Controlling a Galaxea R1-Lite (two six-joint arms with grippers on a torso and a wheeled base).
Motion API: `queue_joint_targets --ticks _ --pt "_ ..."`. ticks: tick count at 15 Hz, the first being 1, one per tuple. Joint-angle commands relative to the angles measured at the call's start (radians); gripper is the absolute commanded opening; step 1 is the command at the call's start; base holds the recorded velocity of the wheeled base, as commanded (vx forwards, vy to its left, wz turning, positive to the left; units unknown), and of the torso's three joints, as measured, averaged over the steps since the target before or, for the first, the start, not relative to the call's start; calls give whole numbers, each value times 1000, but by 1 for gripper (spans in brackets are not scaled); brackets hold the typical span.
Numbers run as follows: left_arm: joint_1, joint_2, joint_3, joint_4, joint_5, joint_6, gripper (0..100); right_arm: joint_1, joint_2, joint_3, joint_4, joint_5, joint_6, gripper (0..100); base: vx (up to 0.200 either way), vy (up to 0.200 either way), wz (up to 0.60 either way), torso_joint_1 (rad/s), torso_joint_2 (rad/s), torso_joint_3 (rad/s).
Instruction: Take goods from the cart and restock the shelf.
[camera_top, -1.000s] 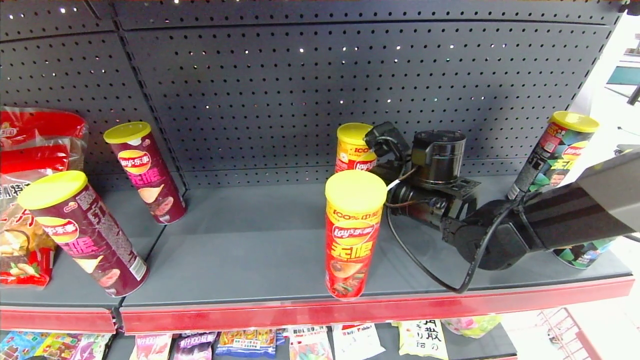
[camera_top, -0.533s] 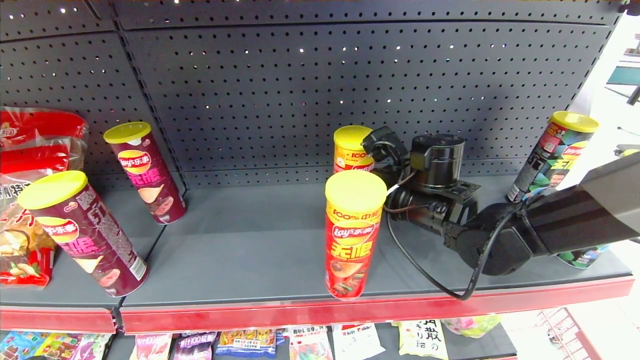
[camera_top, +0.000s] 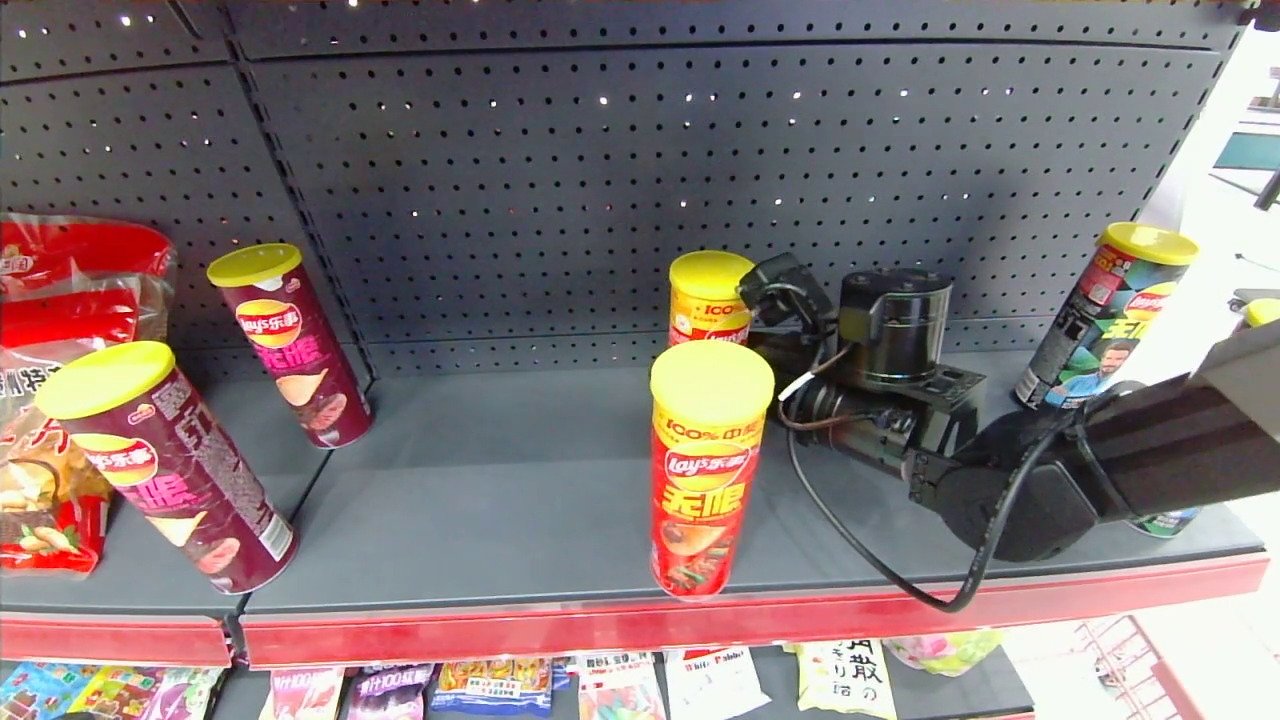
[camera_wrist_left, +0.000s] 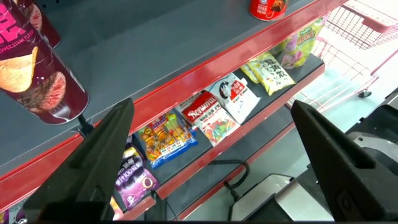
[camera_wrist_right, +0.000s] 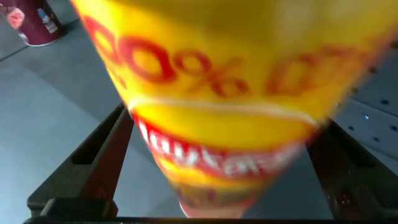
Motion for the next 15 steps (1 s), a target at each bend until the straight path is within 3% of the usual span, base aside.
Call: queue_joint_targets --ticks 1,15 --pt "0 8 0 0 -1 0 100 -5 -59 45 0 -2 -1 100 0 0 0 0 0 0" --pt "0 25 1 -2 -9 0 100 -71 -298 355 -1 -13 10 100 0 0 0 0 0 0"
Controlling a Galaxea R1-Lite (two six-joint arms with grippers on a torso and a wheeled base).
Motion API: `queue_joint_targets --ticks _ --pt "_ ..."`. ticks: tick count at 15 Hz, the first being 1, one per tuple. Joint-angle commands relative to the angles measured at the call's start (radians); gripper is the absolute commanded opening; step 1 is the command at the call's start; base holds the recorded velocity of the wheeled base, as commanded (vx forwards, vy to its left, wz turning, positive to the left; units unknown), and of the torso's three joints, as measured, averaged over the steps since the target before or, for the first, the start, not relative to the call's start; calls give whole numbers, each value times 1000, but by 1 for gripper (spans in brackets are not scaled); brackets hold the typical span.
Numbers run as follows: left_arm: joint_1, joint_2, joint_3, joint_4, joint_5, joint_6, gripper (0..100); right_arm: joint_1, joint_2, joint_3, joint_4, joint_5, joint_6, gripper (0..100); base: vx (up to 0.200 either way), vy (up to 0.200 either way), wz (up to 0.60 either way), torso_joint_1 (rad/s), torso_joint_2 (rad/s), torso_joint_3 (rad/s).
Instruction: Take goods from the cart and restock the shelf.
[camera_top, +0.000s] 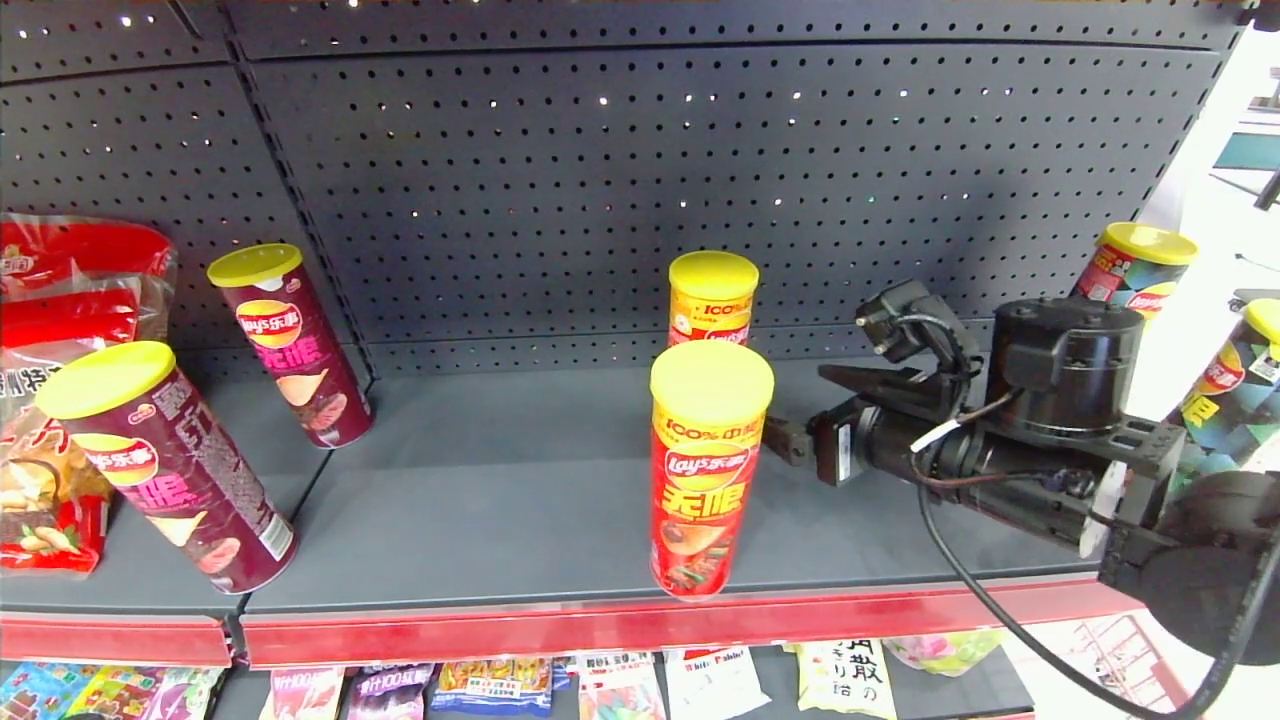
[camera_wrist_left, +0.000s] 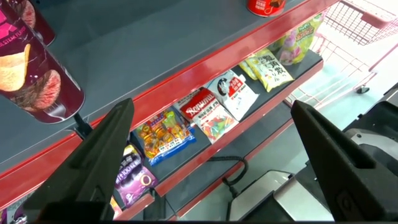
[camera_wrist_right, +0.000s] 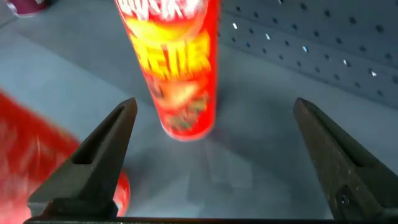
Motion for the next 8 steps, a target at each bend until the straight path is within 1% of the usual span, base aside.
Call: queue_joint_targets --ticks 1,5,8 --pt "0 11 0 0 0 0 100 -13 -61 56 0 1 0 100 0 0 0 0 0 0" --pt "0 100 -20 -4 6 0 100 -33 -231 253 0 -2 -2 100 0 0 0 0 0 0" --pt "0 251 -66 -10 12 1 100 -33 -446 453 1 0 -10 100 0 0 0 0 0 0"
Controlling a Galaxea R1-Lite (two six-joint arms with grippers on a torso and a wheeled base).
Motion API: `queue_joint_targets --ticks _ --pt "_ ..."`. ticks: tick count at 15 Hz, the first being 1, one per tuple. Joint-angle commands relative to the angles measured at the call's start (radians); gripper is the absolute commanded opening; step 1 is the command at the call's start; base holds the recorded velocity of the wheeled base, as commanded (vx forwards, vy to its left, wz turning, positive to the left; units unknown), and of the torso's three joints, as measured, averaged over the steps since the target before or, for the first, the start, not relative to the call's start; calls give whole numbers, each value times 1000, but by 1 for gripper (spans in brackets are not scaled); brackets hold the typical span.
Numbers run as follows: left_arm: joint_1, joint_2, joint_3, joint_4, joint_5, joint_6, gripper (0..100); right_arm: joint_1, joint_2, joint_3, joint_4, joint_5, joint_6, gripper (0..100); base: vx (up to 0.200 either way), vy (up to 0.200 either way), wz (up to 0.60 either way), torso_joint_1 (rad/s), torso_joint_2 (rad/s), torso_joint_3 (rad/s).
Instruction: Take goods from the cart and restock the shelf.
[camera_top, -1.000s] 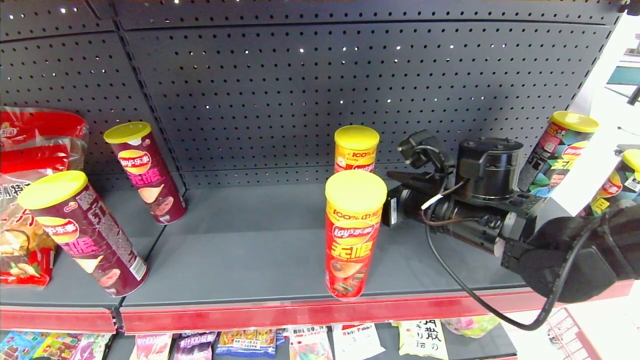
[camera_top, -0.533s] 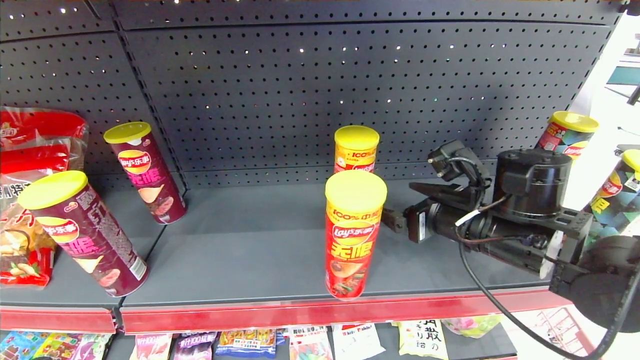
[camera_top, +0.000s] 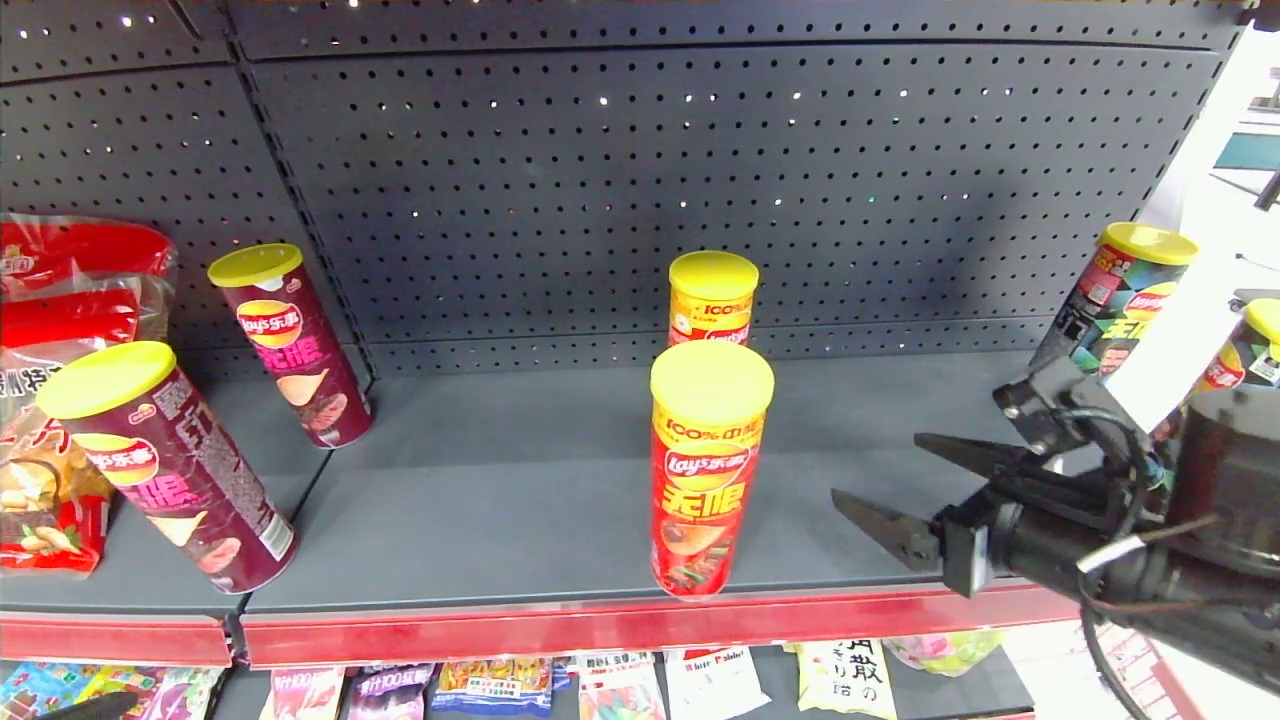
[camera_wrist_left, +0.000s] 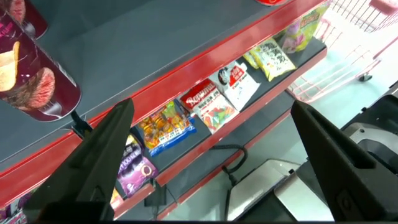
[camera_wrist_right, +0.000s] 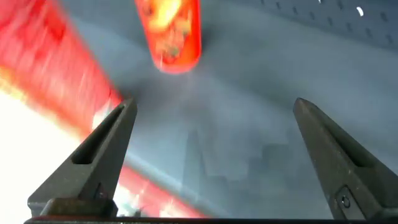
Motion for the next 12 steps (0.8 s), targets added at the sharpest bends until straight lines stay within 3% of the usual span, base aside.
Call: queue_joint_targets --ticks 1,2,4,5,6,8,9,10,12 --pt "0 176 -52 -17 5 0 100 0 -242 180 2 3 -5 100 0 0 0 0 0 0" --pt "0 267 -76 -59 8 -6 100 0 -330 244 4 1 -5 100 0 0 0 0 0 0" --pt "0 490 -111 -240 8 -38 100 -10 -531 323 67 -20 -26 100 0 0 0 0 0 0" --pt "0 566 -121 -304 10 -48 100 -17 -612 306 151 -31 -36 100 0 0 0 0 0 0" --pt "-2 665 -133 -379 13 -54 100 -31 -736 212 357 -36 -40 100 0 0 0 0 0 0" --pt "-26 773 -171 -407 12 -60 100 -86 -931 19 814 -51 -40 100 0 0 0 0 0 0" --pt "-51 819 -197 -407 13 -92 100 -117 -1021 -35 999 -53 -36 100 0 0 0 0 0 0" --pt "-84 863 -230 -406 15 -138 100 -157 -1083 -24 1036 -62 -28 100 0 0 0 0 0 0" --pt "-114 931 -268 -406 30 -166 100 -240 -1117 17 1032 -79 -10 100 0 0 0 0 0 0"
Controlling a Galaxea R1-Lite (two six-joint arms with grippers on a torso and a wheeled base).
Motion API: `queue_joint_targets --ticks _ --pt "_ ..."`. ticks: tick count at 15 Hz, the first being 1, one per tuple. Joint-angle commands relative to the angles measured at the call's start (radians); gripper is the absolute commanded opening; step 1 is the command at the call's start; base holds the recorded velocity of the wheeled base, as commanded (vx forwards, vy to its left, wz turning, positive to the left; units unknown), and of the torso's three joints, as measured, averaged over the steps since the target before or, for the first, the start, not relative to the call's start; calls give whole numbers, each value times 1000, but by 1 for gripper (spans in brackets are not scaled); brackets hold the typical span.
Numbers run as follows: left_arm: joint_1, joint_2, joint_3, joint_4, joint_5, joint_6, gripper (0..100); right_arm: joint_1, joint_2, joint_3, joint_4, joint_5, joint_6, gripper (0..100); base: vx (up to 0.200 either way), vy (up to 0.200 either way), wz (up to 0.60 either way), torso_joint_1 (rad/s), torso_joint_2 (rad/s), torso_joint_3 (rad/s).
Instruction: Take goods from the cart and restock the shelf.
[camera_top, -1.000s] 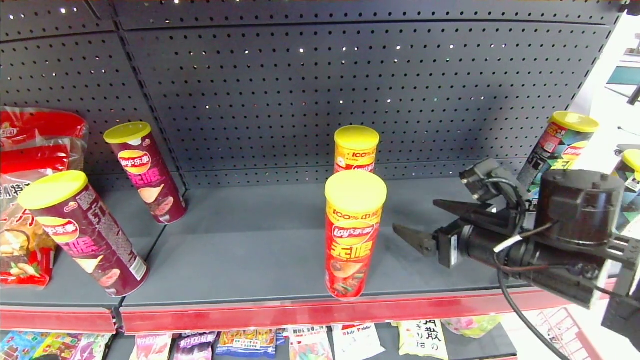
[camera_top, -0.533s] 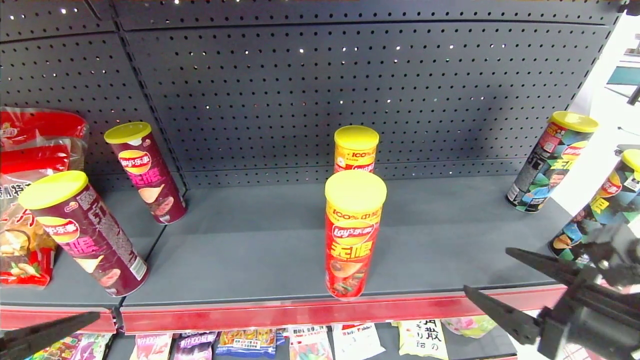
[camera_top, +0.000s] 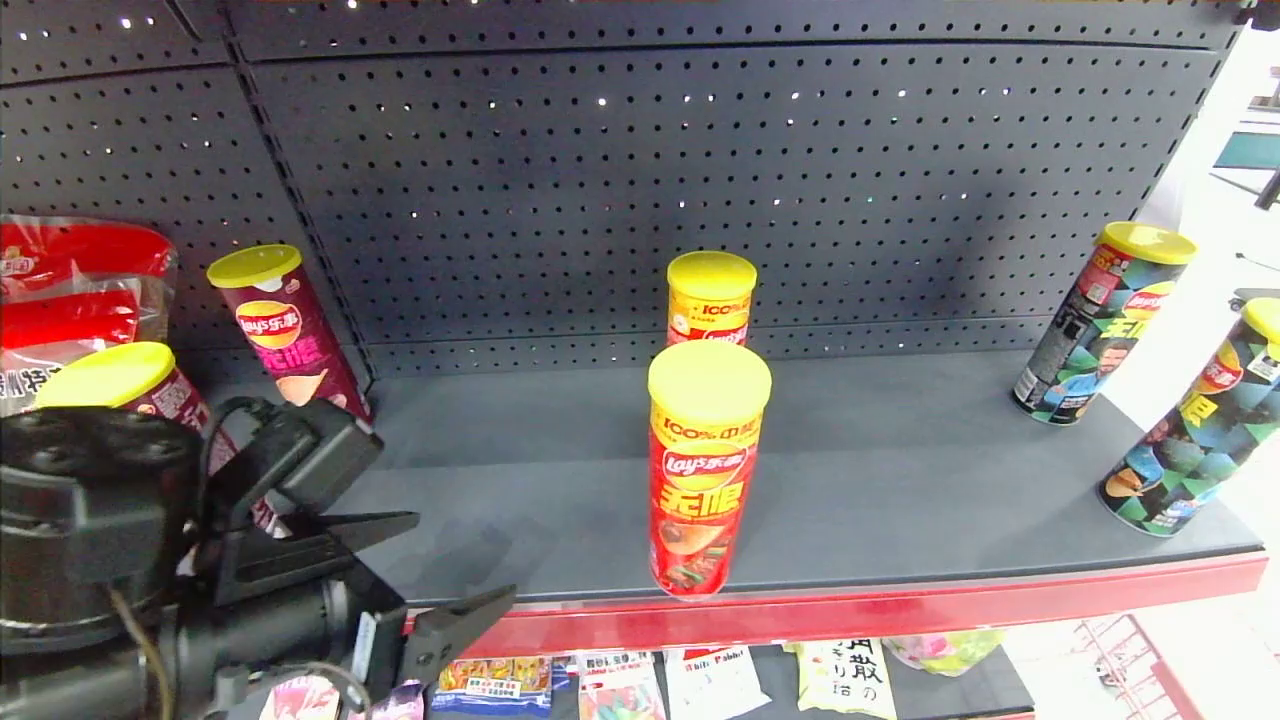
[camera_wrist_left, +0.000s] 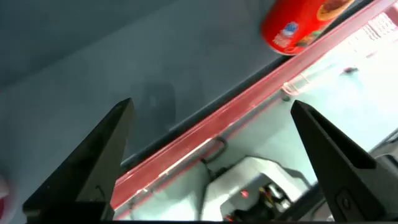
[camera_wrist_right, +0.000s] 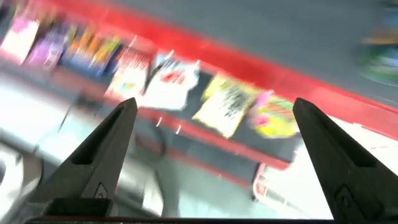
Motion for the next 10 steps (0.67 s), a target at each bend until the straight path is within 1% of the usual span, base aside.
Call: queue_joint_targets --ticks 1,2,4,7,9,10 --pt "-43 161 -69 -5 25 -13 100 -126 -162 3 26 -6 14 100 0 0 0 0 0 0" --pt "-49 193 -97 -5 34 -13 100 -142 -176 20 24 -6 14 100 0 0 0 0 0 0" --pt "-49 249 -138 -6 40 -13 100 -144 -215 45 27 -9 14 100 0 0 0 0 0 0" --pt "-52 299 -169 -6 43 -10 100 -146 -258 71 33 -14 14 100 0 0 0 0 0 0" --pt "-52 321 -178 -8 64 -7 100 -146 -265 75 35 -14 14 100 0 0 0 0 0 0" --pt "-67 342 -193 -8 84 -7 100 -146 -265 77 35 -14 14 100 0 0 0 0 0 0"
